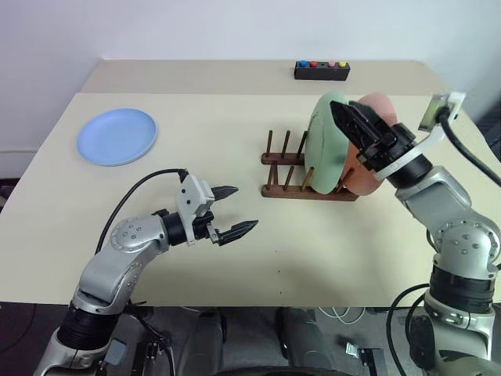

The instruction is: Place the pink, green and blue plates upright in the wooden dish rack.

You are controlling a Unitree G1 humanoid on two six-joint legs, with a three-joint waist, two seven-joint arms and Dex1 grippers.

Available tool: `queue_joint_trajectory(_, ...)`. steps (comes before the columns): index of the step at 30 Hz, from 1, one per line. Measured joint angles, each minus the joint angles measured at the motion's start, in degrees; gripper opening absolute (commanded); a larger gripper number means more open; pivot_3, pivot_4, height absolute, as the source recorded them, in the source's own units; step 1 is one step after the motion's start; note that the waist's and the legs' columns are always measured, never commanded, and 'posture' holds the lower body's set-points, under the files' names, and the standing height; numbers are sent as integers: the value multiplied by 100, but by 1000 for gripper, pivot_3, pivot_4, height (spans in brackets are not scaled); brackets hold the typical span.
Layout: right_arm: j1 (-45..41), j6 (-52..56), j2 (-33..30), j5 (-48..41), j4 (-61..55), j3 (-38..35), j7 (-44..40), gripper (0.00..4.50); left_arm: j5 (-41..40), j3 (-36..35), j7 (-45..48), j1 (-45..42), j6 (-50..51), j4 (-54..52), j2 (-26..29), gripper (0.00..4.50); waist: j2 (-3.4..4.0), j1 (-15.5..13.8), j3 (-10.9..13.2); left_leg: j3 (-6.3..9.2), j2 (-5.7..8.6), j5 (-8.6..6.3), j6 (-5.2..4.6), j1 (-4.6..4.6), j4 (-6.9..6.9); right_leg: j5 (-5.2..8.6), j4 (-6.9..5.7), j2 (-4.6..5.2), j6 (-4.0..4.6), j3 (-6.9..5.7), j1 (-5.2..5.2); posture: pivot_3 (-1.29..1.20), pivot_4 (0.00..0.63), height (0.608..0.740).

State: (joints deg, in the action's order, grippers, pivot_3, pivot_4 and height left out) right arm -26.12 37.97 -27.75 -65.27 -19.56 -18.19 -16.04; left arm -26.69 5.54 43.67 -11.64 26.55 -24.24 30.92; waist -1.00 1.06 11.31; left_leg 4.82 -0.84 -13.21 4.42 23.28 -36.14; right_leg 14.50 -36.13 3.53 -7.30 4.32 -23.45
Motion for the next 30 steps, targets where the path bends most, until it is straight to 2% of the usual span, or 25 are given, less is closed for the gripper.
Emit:
queue_joint_trajectory(6,-396,-91,-145,142,-36,-3,-174,4393,16,-62,-49,0,-92,100,-46,4500,9,1,5,-1,0,0,0,1,-1,0,0,0,0,1,-2,0,150,730)
queue_joint_trajectory(11,-951,-301,-514,603,-371,253,-620,4393,27,-642,-521,-185,-235,452,-280,4500,9,3,5,1,-3,0,0,0,1,-1,-1,-2,-3,-2,-3,0,150,730)
queue_joint_trajectory(15,-971,-611,-704,1862,-432,1288,-1071,4393,319,-1635,-1780,-861,-228,1639,-419,4500,6,15,2,1,-2,0,-1,0,-4,-6,-1,-4,-9,-1,-4,0,150,730)
queue_joint_trajectory(18,-957,-792,-694,2386,-375,1561,-1276,4393,372,-2261,-2690,-1205,3,2233,-524,4500,5,-1,2,2,-1,-1,-2,4,0,-14,1,-1,-26,-4,-6,0,150,730)
queue_joint_trajectory(23,-959,-942,-586,2816,-185,1656,-1380,4393,547,-3091,-4193,-1711,427,3143,-620,4500,1,-23,3,5,2,-1,-2,7,-3,-15,-2,3,-27,-7,-6,0,150,730)
queue_joint_trajectory(30,-962,-1087,-366,3113,-45,1651,-1446,4393,482,-3649,-5117,-2709,570,4807,-649,4500,-4,-17,1,8,2,0,-1,7,-3,-16,-4,1,-26,-11,-7,0,150,730)
